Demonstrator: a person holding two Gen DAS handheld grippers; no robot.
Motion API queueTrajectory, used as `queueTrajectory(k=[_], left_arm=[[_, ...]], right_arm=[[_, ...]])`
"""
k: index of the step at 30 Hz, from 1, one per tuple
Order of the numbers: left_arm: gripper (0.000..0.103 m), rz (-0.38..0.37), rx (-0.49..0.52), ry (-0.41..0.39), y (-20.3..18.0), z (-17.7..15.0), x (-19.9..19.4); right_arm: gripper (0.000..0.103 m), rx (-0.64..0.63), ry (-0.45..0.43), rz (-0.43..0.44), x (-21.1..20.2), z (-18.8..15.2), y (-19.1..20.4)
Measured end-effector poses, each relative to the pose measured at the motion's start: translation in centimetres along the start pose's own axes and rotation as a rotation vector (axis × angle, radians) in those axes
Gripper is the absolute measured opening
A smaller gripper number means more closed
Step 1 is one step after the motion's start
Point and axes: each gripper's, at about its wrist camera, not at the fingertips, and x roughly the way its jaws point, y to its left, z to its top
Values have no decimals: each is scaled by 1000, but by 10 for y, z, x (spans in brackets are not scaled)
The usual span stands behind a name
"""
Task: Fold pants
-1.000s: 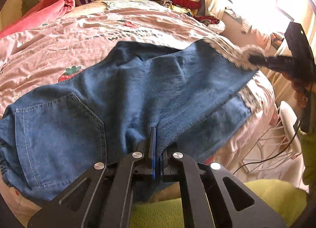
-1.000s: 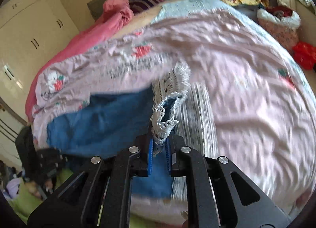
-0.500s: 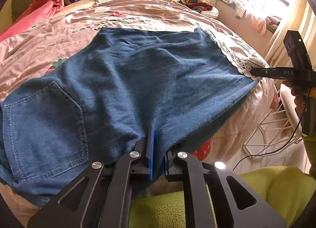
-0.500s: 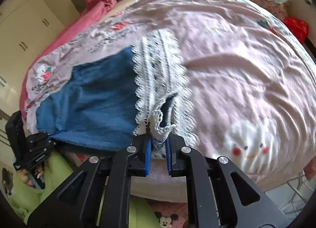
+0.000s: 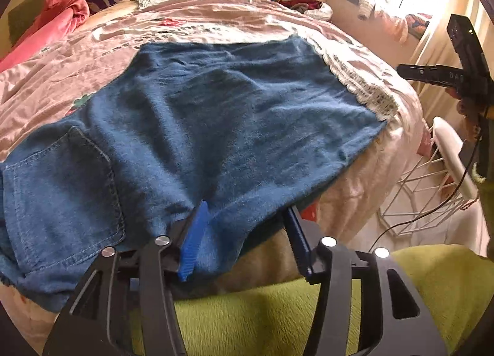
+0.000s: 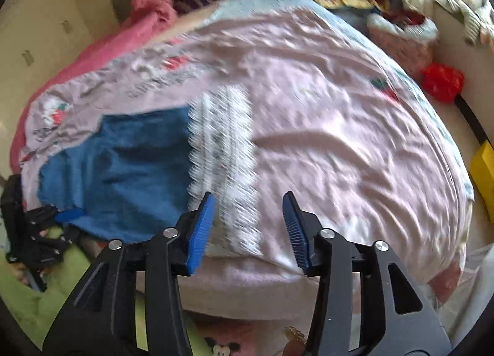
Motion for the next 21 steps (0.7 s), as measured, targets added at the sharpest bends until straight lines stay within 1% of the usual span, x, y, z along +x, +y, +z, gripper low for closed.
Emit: queueTrajectory(k=[1,2,4,5,6,7,8,9,10,12,14,16,17,18,19,20,21], left_arm=[[55,-2,-17,-14,3,-1,-9],[64,-4,-29,-28,6,-2,-16],[66,4,-64,-77,16,-4,-37],[70,26,-91,-109,25,-7,-52],[79,52,-119,-132,34,-9,-63],[79,82,-151,-156,45,-13,-74],[79,126,-211,-180,64,-19,-87],[79,151,-252,-187,77,-21,-92],[79,193,-326,-191,98,-29,-98],[79,253,-433,-175,129,-39,-100],[79,286,-521,-161,154,-47,-95],[94,303,-597,-141,173,-52,-85],[94,290,-636,-130,182,-54,-77],[89,250,-653,-136,186,-54,-70],[75,226,-655,-144,186,-52,-64],[60,243,-650,-137,185,-47,-59],[53,268,-638,-130,184,-44,-57]], right_arm=[[44,-27,1,25,3,0,10],[44,-51,9,54,9,-1,20],[44,-80,49,89,27,-5,36],[44,-91,67,98,36,-6,42],[44,-101,84,94,45,-7,46],[44,-109,98,81,51,-8,48],[44,-112,114,58,59,-9,47],[44,-104,130,34,65,-10,44],[44,-93,136,34,67,-11,42],[44,-65,132,54,68,-13,39],[45,-62,129,63,66,-12,38],[46,-64,131,64,66,-13,36],[46,-67,133,64,66,-13,36],[47,-67,134,63,67,-13,36],[48,-67,135,62,67,-13,37],[48,-66,135,63,69,-12,38],[48,-65,136,64,68,-13,37]])
